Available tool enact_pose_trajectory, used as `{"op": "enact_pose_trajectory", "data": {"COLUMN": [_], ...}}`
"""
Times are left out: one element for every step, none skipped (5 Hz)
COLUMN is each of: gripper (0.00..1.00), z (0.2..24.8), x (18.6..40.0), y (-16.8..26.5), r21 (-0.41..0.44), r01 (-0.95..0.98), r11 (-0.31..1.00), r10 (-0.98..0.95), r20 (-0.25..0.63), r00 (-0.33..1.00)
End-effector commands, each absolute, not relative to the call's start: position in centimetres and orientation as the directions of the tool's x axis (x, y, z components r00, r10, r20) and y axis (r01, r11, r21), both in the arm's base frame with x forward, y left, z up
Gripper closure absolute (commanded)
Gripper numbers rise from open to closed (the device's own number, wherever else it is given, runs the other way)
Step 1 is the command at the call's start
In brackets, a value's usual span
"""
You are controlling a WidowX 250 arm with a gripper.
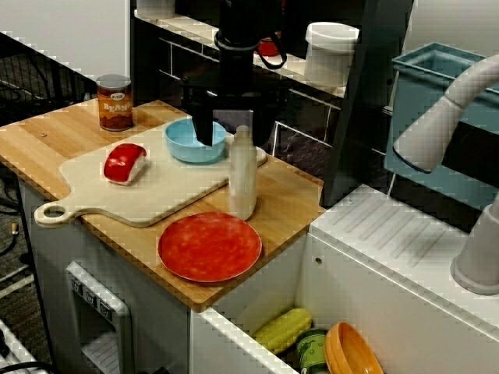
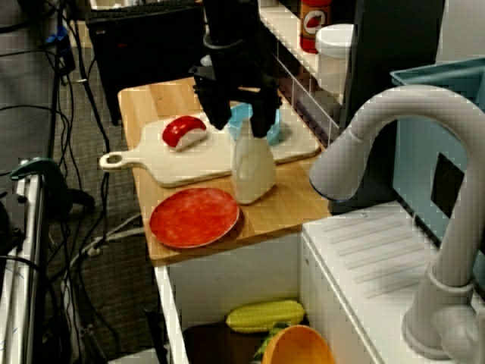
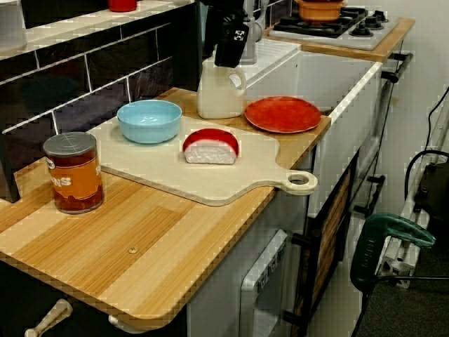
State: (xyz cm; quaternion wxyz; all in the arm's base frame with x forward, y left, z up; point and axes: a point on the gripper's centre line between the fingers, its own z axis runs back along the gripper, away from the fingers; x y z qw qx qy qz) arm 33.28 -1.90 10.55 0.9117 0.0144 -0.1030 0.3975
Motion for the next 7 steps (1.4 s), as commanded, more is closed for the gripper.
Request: {"op": "enact_pose_trajectory", "data": {"gripper": [0.0,0.0,0.0,0.0,0.0,0.0,0.0], "z": [14.7,15.4,16.2,16.4,16.0,16.3,17.1], "x": [33.0,33.0,33.1,32.9,32.7,32.6,32.4], "y": [-0.2,0.2,0.4,0.8,1.0,1.8,2.8], "r21": [-0.147,-0.158,-0.161,-0.144,-0.103,-0.058,-0.041], "r01": [-0.813,-0.827,-0.831,-0.787,-0.717,-0.67,-0.648], "r11": [0.563,0.54,0.532,0.6,0.689,0.74,0.761], "r10": [0.824,0.841,0.847,0.799,0.723,0.67,0.646], "r20": [0.173,0.145,0.126,0.143,0.167,0.138,0.138], "r00": [0.539,0.522,0.517,0.583,0.67,0.729,0.75]}}
